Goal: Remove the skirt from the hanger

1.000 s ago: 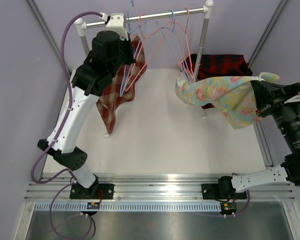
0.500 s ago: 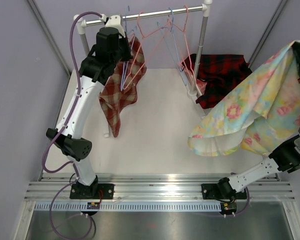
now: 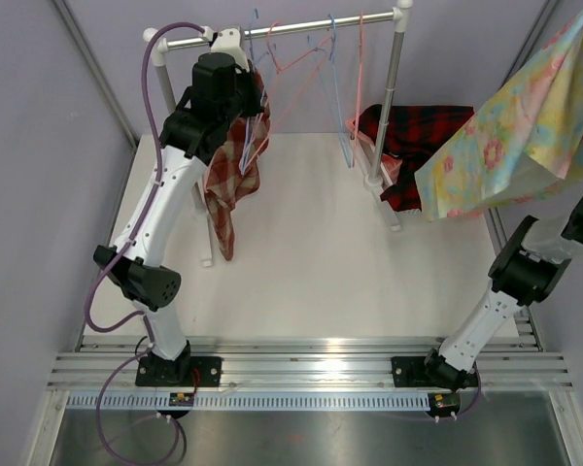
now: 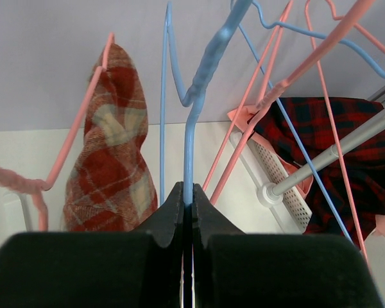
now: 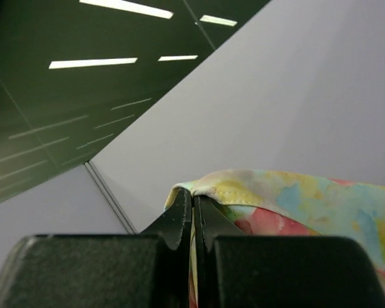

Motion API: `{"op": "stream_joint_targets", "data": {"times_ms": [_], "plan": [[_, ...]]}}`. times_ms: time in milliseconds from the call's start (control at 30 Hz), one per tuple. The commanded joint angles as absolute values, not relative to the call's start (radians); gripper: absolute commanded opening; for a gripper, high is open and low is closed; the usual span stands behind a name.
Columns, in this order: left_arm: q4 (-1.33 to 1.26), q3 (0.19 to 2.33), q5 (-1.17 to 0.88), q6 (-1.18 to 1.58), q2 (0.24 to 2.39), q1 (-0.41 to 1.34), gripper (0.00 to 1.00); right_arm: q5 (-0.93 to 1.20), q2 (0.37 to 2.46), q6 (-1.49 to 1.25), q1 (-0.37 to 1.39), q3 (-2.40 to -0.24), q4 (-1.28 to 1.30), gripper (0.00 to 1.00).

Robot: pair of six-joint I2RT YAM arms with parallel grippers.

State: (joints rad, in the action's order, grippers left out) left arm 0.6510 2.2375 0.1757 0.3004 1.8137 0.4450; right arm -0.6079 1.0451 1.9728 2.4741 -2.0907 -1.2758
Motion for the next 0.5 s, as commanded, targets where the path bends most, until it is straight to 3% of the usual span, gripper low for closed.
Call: {"op": "stream_joint_targets", "data": {"times_ms": [0,200,433,467], "plan": [[0.568,2.261,0.143,0.311,1.838,0.436,0.00,-0.350,0.890,2.635,2.598,-2.114,-1.435,0.00],[0.572,2.324,0.117,0.311,1.882,0.414,0.00,-0.114,0.779,2.641,2.721,-2.259,-1.132,0.00],[0.515,2.257,0.118,0.310,1.881,0.402,0.01,-0.104,0.640,2.661,2.867,-2.393,-0.968,0.00],[0.517,2.256,0.118,0.310,1.884,0.400,0.02,-0.103,0.602,2.663,2.896,-2.393,-1.004,0.08]]}}
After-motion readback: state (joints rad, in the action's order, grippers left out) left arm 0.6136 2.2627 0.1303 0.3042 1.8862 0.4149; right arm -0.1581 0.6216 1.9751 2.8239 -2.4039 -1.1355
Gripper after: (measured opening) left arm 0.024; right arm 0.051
